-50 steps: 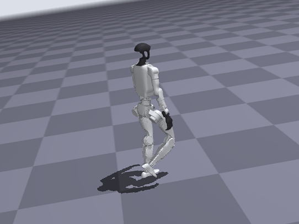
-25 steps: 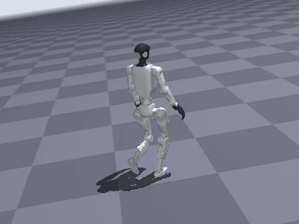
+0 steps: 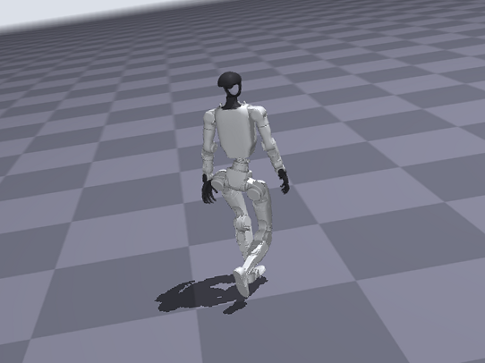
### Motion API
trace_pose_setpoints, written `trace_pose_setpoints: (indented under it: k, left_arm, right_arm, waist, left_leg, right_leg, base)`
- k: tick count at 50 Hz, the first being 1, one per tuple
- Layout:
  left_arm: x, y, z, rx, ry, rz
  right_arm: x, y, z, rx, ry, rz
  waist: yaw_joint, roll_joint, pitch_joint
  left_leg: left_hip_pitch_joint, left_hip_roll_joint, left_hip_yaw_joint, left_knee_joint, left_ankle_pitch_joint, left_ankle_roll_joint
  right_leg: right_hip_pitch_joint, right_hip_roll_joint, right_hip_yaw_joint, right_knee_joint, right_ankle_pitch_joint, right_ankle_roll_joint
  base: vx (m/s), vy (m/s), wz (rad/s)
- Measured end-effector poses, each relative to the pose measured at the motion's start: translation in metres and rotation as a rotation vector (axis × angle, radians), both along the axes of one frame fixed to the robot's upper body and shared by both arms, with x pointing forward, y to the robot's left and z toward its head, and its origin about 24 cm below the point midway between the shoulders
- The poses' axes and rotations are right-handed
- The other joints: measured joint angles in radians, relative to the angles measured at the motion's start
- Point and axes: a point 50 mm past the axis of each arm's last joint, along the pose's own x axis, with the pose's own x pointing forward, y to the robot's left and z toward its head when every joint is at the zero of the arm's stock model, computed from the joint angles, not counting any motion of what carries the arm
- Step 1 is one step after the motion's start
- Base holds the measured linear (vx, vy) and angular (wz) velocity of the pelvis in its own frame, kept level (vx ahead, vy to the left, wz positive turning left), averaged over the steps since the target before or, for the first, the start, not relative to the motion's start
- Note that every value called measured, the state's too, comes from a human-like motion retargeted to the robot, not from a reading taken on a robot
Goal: Walk
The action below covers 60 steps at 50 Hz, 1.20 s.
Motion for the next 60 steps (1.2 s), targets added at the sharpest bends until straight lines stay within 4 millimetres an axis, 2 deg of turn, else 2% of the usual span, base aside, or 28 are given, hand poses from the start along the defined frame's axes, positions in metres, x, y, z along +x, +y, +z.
trace_pose_setpoints:
  k: [3,5,8,10,13,15,18,20,22,25,28,30,33,35,38,41,44,46,48,50,53,55,57,60]
  left_arm:
    - [0.071,-0.014,0.003,-0.037,-0.163,-0.067]
    - [0.116,-0.027,0.011,-0.068,-0.284,-0.108]
    - [0.179,-0.048,0.033,-0.112,-0.483,-0.17]
    - [0.215,-0.061,0.052,-0.141,-0.616,-0.211]
    - [0.262,-0.078,0.087,-0.177,-0.807,-0.29]
    - [0.282,-0.088,0.107,-0.191,-0.905,-0.36]
    - [0.293,-0.1,0.123,-0.205,-0.983,-0.453]
    - [0.293,-0.106,0.125,-0.218,-0.997,-0.499]
    - [0.283,-0.111,0.116,-0.236,-0.96,-0.528]
    - [0.253,-0.114,0.088,-0.259,-0.832,-0.551]
    - [0.209,-0.109,0.053,-0.261,-0.631,-0.556]
    - [0.175,-0.099,0.031,-0.244,-0.472,-0.558]
    - [0.118,-0.077,0.007,-0.21,-0.238,-0.544]
    - [0.081,-0.061,-0.002,-0.191,-0.112,-0.51]
    - [0.032,-0.038,-0.006,-0.169,0.014,-0.418]
    - [-0.007,-0.021,-0.004,-0.147,0.08,-0.319]
    - [-0.029,-0.009,0.0,-0.125,0.097,-0.238]
    - [-0.035,-0.004,0.001,-0.111,0.088,-0.198]
    - [-0.037,-0.002,0.002,-0.098,0.076,-0.166]
    - [-0.034,0.001,0.003,-0.081,0.059,-0.138]
    - [-0.021,0.001,0.002,-0.059,0.019,-0.114]
    - [-0.006,-0.001,0.001,-0.05,-0.018,-0.109]
    - [0.018,-0.007,0.0,-0.048,-0.072,-0.124]
    - [0.071,-0.017,0.004,-0.051,-0.196,-0.187]
  right_arm:
    - [-0.038,-0.016,-0.01,-0.035,0.167,-0.021]
    - [-0.063,-0.028,-0.012,-0.064,0.246,-0.053]
    - [-0.096,-0.043,-0.012,-0.104,0.327,-0.116]
    - [-0.116,-0.051,-0.01,-0.129,0.369,-0.166]
    - [-0.136,-0.063,-0.006,-0.174,0.403,-0.235]
    - [-0.148,-0.067,-0.004,-0.201,0.417,-0.262]
    - [-0.159,-0.069,-0.002,-0.234,0.428,-0.268]
    - [-0.158,-0.069,-0.002,-0.251,0.414,-0.259]
    - [-0.15,-0.068,-0.003,-0.26,0.382,-0.243]
    - [-0.126,-0.062,-0.005,-0.263,0.297,-0.214]
    - [-0.081,-0.057,-0.005,-0.27,0.157,-0.158]
    - [-0.043,-0.052,-0.001,-0.272,0.037,-0.114]
    - [0.019,-0.038,0.013,-0.246,-0.166,-0.061]
    - [0.056,-0.026,0.028,-0.211,-0.304,-0.042]
    - [0.103,-0.007,0.056,-0.144,-0.501,-0.022]
    - [0.134,0.012,0.085,-0.076,-0.669,0.009]
    - [0.152,0.029,0.108,-0.021,-0.788,0.066]
    - [0.157,0.037,0.116,0.003,-0.83,0.111]
    - [0.155,0.043,0.117,0.016,-0.835,0.15]
    - [0.146,0.046,0.109,0.021,-0.797,0.183]
    - [0.119,0.046,0.081,0.021,-0.653,0.211]
    - [0.093,0.044,0.058,0.021,-0.515,0.218]
    - [0.063,0.039,0.035,0.016,-0.362,0.216]
    - [0.025,0.025,0.011,-0.017,-0.159,0.21]
  waist:
    - [-0.034,0.027,0.018]
    - [-0.06,0.057,0.03]
    - [-0.105,0.1,0.042]
    - [-0.134,0.117,0.046]
    - [-0.156,0.162,0.058]
    - [-0.161,0.181,0.057]
    - [-0.154,0.183,0.041]
    - [-0.143,0.202,0.037]
    - [-0.127,0.233,0.037]
    - [-0.095,0.292,0.029]
    - [-0.057,0.329,0.003]
    - [-0.032,0.329,-0.013]
    - [0.005,0.308,-0.027]
    - [0.03,0.291,-0.031]
    - [0.062,0.265,-0.028]
    - [0.09,0.246,-0.025]
    - [0.108,0.228,-0.024]
    - [0.113,0.211,-0.027]
    - [0.113,0.203,-0.037]
    - [0.104,0.183,-0.047]
    - [0.074,0.118,-0.057]
    - [0.046,0.068,-0.06]
    - [0.012,0.025,-0.061]
    - [-0.033,-0.004,-0.053]
  left_leg:
    - [0.171,0.026,-0.056,-0.186,0.02,-0.027]
    - [0.284,0.053,-0.095,-0.293,0.035,-0.054]
    - [0.422,0.093,-0.148,-0.394,0.046,-0.091]
    - [0.495,0.11,-0.178,-0.425,0.048,-0.108]
    - [0.602,0.168,-0.214,-0.446,0.048,-0.136]
    - [0.642,0.196,-0.223,-0.4,0.034,-0.155]
    - [0.66,0.205,-0.232,-0.25,0.005,-0.179]
    - [0.645,0.228,-0.236,-0.079,-0.025,-0.199]
    - [0.602,0.263,-0.236,0.143,-0.026,-0.229]
    - [0.494,0.327,-0.228,0.475,0.078,-0.296]
    - [0.322,0.379,-0.195,0.766,0.2,-0.318]
    - [0.187,0.416,-0.153,0.931,0.199,-0.272]
    - [-0.014,0.459,-0.099,1.087,0.091,-0.172]
    - [-0.132,0.471,-0.07,1.114,0.018,-0.121]
    - [-0.261,0.459,-0.034,1.013,-0.04,-0.089]
    - [-0.327,0.429,0.001,0.779,-0.056,-0.095]
    - [-0.329,0.378,0.03,0.443,-0.04,-0.125]
    - [-0.3,0.332,0.044,0.205,-0.016,-0.144]
    - [-0.278,0.304,0.05,0.067,-0.008,-0.151]
    - [-0.245,0.272,0.065,0.001,0.008,-0.141]
    - [-0.183,0.199,0.095,-0.013,0.035,-0.103]
    - [-0.14,0.139,0.106,-0.016,0.037,-0.072]
    - [-0.089,0.082,0.102,-0.042,0.025,-0.048]
    - [0.021,0.032,0.069,-0.155,0.019,-0.031]
  right_leg:
    - [-0.183,-0.018,-0.006,0.126,-0.147,-0.11]
    - [-0.287,-0.012,-0.024,0.126,-0.223,-0.169]
    - [-0.405,0.012,-0.068,-0.004,-0.273,-0.207]
    - [-0.455,0.034,-0.086,-0.145,-0.273,-0.197]
    - [-0.464,0.117,-0.105,-0.444,-0.221,-0.148]
    - [-0.452,0.17,-0.095,-0.638,-0.192,-0.117]
    - [-0.434,0.211,-0.069,-0.751,-0.19,-0.108]
    - [-0.404,0.244,-0.077,-0.755,-0.188,-0.123]
    - [-0.374,0.282,-0.098,-0.717,-0.188,-0.151]
    - [-0.342,0.337,-0.142,-0.669,-0.218,-0.21]
    - [-0.311,0.363,-0.163,-0.686,-0.267,-0.266]
    - [-0.274,0.362,-0.16,-0.731,-0.293,-0.282]
    - [-0.182,0.351,-0.143,-0.851,-0.301,-0.272]
    - [-0.11,0.344,-0.129,-0.937,-0.296,-0.255]
    - [0.0,0.333,-0.105,-1.038,-0.283,-0.222]
    - [0.099,0.321,-0.087,-1.095,-0.278,-0.194]
    - [0.177,0.296,-0.084,-1.116,-0.286,-0.174]
    - [0.207,0.268,-0.086,-1.093,-0.305,-0.162]
    - [0.218,0.252,-0.086,-1.03,-0.331,-0.153]
    - [0.218,0.224,-0.079,-0.932,-0.359,-0.136]
    - [0.202,0.154,-0.059,-0.714,-0.359,-0.084]
    - [0.17,0.102,-0.045,-0.53,-0.297,-0.034]
    - [0.108,0.057,-0.03,-0.321,-0.198,0.007]
    - [-0.027,0.016,-0.011,-0.037,-0.107,0.005]
  base:
    - [-0.02,0.02,0.43]
    - [-0.02,0.0,0.6]
    - [-0.01,-0.03,0.82]
    - [-0.01,-0.05,0.92]
    - [0.0,-0.06,0.79]
    - [0.0,-0.05,0.64]
    - [0.0,-0.05,0.44]
    - [0.01,-0.05,0.34]
    - [-0.01,-0.05,0.32]
    - [-0.03,-0.04,0.3]
    - [-0.03,-0.04,0.3]
    - [-0.03,-0.05,0.34]
    - [-0.04,-0.05,0.31]
    - [-0.02,-0.02,0.11]
    - [0.0,0.0,0.0]
    - [0.0,0.0,0.0]
    - [0.0,0.0,0.0]
    - [-0.01,0.02,0.1]
    - [-0.02,0.04,0.31]
    - [0.0,0.05,0.45]
    - [0.02,0.04,0.66]
    - [0.01,0.04,0.78]
    - [0.0,0.03,0.74]
    - [0.0,0.04,0.53]
